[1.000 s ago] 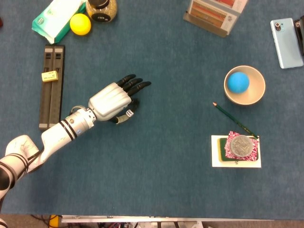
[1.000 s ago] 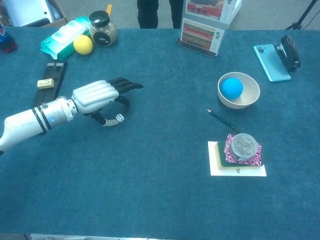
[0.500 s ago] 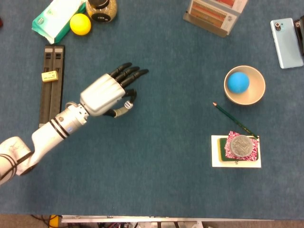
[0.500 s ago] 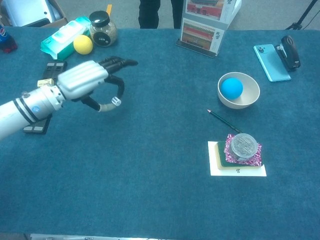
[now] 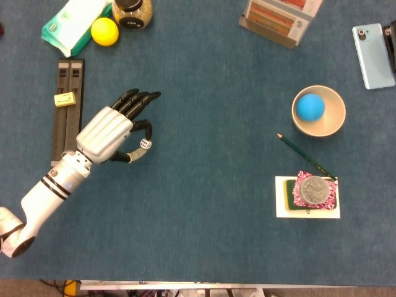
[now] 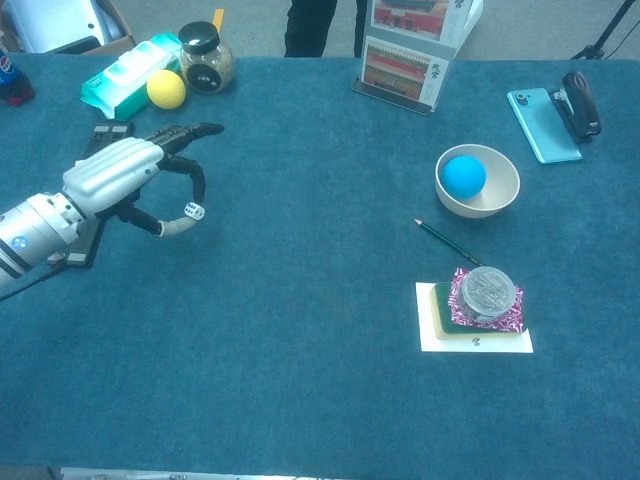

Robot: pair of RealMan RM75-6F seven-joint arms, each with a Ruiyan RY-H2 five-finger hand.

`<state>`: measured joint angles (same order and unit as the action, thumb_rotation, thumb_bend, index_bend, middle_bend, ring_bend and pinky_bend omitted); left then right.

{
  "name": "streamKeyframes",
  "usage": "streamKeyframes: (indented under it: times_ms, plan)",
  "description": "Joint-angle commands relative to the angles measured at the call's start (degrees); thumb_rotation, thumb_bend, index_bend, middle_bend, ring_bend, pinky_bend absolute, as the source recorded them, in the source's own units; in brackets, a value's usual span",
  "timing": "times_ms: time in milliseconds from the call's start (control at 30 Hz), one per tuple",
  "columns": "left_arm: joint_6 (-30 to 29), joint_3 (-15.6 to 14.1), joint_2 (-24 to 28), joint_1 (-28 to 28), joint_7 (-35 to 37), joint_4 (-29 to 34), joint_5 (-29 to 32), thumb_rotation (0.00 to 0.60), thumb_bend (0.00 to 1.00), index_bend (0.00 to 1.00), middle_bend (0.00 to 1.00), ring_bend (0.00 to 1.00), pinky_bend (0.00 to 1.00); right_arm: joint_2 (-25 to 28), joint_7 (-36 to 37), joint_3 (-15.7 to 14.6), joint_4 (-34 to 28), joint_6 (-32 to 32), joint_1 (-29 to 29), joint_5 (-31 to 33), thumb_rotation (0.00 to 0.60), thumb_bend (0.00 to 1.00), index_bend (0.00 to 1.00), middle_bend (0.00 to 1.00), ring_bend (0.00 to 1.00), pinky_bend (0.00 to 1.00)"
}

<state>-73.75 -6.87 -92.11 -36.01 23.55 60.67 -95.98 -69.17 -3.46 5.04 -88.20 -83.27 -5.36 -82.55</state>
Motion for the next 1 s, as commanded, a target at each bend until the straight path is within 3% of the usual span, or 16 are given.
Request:
streamKeyframes:
  times_ms: [33, 133, 233, 333, 567, 1000]
  plan:
    - [-4.15, 5.92, 1.82, -2.65, 1.47, 2.72, -0.22, 0.6, 0.28, 0.52, 0.0, 0.0, 0.0, 0.0, 0.1, 0.09, 0.08, 0.18, -0.12, 0.1, 0.6, 0.07, 0.58, 0.44, 0.3, 0.28]
    - [-7.08, 10.65, 5.8, -3.79, 2.13, 9.1, 0.96, 0.6, 0.28, 0.47, 0.0, 0.0, 0.0, -0.01, 0.42, 0.16, -0.04, 0.22, -0.22, -0.01, 0.6, 0.07, 0.58, 0.44, 0.3, 0.28]
    - [-4.06, 7.18, 8.72, -2.01, -0.36, 12.18, 1.11, 0.6, 0.28, 0.23, 0.0, 0.0, 0.0, -0.01, 0.99, 0.2, -0.04, -0.23, -0.17, -0.44, 0.6, 0.07, 0.58, 0.44, 0.3, 0.28]
    - [-3.89, 5.46, 8.64, 1.12, 1.34, 12.3, 3.18, 0.6, 0.28, 0.12, 0.0, 0.0, 0.0, -0.08, 1.27, 0.04, 0.43, -0.06, -0.01, -0.17, 0.6, 0.07, 0.58, 0.44, 0.3, 0.28]
    - [-6.39, 5.7, 7.25, 3.98, 4.32, 8.67, 3.53, 0.6, 0.28, 0.1, 0.0, 0.0, 0.0, -0.33, 0.86, 0.37, 0.63, 0.17, -0.24, 0.24, 0.6, 0.07, 0.58, 0.44, 0.3, 0.28]
    - [-1.9, 5.92, 6.19, 4.61, 2.06, 6.44, 4.91, 0.6, 0.28, 0.16, 0.0, 0.0, 0.0, -0.59, 1.37, 0.2, 1.22, -0.23, 0.15, 0.21, 0.6, 0.07, 0.58, 0.44, 0.3, 0.28]
